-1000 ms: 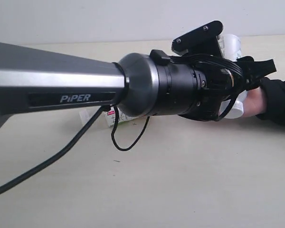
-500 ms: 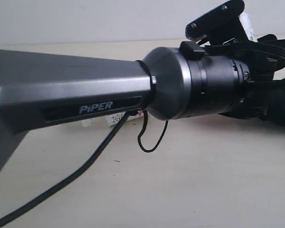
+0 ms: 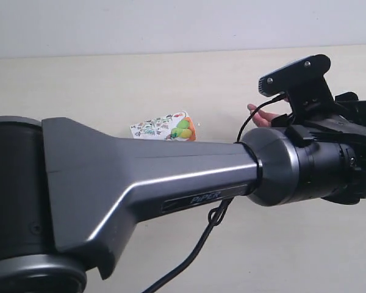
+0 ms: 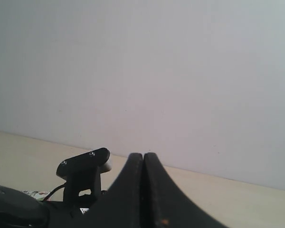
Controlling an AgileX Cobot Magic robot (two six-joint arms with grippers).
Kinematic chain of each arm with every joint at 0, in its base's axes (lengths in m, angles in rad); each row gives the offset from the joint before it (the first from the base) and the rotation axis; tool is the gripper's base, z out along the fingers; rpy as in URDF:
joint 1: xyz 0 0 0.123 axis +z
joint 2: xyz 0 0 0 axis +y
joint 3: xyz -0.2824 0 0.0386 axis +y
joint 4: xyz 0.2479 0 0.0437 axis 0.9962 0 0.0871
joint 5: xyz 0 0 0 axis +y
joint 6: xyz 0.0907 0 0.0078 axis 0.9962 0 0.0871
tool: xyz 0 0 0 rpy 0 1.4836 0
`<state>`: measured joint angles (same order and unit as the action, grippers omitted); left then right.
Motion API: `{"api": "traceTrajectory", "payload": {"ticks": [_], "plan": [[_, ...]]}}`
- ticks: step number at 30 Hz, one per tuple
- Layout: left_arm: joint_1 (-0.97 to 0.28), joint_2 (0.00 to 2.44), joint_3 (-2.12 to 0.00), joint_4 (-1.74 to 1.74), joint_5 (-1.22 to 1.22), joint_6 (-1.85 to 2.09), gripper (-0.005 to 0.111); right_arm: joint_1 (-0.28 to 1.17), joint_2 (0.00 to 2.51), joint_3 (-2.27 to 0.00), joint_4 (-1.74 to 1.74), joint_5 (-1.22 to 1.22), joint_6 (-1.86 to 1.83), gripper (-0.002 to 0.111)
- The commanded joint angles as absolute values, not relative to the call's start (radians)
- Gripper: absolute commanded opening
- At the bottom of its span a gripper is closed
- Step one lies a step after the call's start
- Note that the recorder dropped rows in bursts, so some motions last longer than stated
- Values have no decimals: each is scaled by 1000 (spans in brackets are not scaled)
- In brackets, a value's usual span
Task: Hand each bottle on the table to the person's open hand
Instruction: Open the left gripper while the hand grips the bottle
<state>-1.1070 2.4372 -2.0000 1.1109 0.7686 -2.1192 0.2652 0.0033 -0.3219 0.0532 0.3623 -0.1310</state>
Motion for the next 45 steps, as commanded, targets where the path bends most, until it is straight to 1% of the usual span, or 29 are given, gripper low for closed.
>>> {"api": "traceTrajectory", "payload": {"ticks": [1, 12, 20, 30, 33, 36, 39, 40, 43, 44, 45], "plan": [[-1090, 2436, -2011, 1065, 783, -2123, 0, 261, 0, -317, 51, 356, -130, 0], [-1079, 2454, -2011, 991, 772, -2123, 0, 261, 0, -317, 49, 356, -130, 0], [-1079, 2477, -2011, 987, 672, -2123, 0, 261, 0, -317, 51, 356, -130, 0], [-1078, 2477, -2011, 997, 668, -2123, 1, 261, 0, -317, 51, 356, -130, 0], [-1078, 2476, -2011, 997, 668, -2123, 11, 261, 0, -317, 51, 356, -130, 0], [-1078, 2476, -2011, 997, 668, -2123, 34, 261, 0, -317, 49, 356, -130, 0], [-1078, 2476, -2011, 997, 668, -2123, 62, 261, 0, -317, 49, 356, -130, 0], [-1078, 2476, -2011, 997, 668, -2123, 75, 261, 0, -317, 49, 356, -130, 0], [-1078, 2476, -2011, 997, 668, -2123, 100, 261, 0, -317, 49, 356, -129, 0], [-1078, 2476, -2011, 997, 668, -2123, 105, 261, 0, -317, 49, 356, -129, 0], [-1078, 2474, -2011, 999, 664, -2123, 105, 261, 0, -317, 51, 356, -129, 0]]}}
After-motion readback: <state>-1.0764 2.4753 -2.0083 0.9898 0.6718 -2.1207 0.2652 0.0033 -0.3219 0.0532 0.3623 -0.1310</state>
